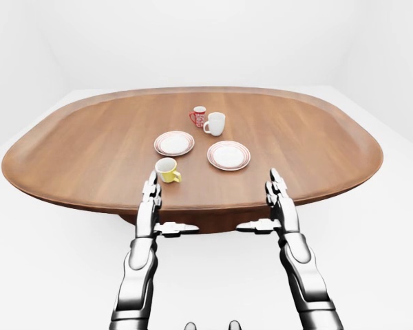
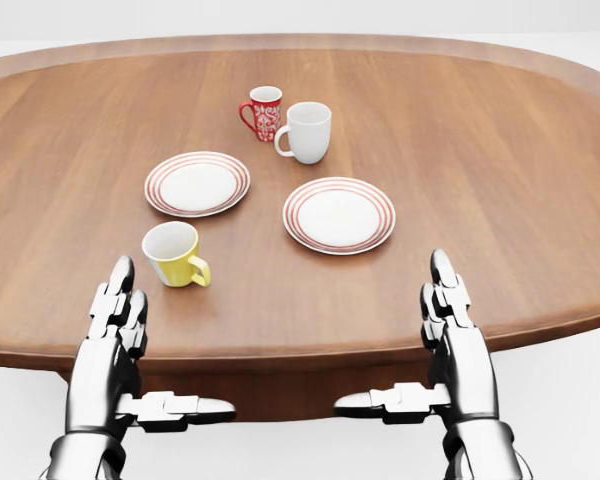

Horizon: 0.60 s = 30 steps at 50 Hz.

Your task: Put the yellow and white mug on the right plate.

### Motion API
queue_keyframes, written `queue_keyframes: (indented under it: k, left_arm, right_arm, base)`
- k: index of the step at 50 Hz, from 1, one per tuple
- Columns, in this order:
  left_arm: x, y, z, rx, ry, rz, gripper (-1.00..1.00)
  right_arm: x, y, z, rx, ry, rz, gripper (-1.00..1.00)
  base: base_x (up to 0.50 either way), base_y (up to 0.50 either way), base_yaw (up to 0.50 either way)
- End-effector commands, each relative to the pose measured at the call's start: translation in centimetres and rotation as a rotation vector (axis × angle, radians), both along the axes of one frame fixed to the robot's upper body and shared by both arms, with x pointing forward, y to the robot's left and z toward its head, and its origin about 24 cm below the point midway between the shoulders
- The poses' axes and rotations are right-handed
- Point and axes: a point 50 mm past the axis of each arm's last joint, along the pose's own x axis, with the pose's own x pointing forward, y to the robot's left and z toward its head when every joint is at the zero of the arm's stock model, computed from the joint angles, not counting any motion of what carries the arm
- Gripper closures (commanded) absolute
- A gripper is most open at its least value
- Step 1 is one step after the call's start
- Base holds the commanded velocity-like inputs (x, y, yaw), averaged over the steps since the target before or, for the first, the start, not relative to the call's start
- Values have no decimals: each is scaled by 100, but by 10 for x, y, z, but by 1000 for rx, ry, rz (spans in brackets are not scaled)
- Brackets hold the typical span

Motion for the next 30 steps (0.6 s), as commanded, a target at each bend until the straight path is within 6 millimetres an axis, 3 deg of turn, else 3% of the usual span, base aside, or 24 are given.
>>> queue_keyframes:
  k: [1, 7, 9, 16, 25, 30]
  left_arm:
    - [-4, 4, 10, 6, -2, -8, -100]
    - [-8, 6, 38, 34, -102, -11, -100]
    - [-12, 8, 61, 46, -202, -12, -100]
    - [-25, 14, 110, 70, -418, -10, -100]
    - [-36, 17, 140, 98, -560, -9, -100]
    - [-36, 17, 140, 102, -558, -11, -100]
  right_arm:
    - [-1, -7, 9, 3, 9, -1, -100]
    - [-4, -9, 38, -5, -99, -10, -100]
    - [-6, -10, 57, -7, -182, -13, -100]
    - [-16, -10, 100, -20, -369, -11, -100]
    - [-19, -11, 112, -14, -425, -17, -100]
    - [-22, -14, 122, 10, -471, -25, -100]
  base:
    - [0, 0, 0]
    - [0, 0, 0]
    - [0, 0, 0]
    - [0, 0, 0]
    - [0, 0, 2]
    - [0, 0, 42]
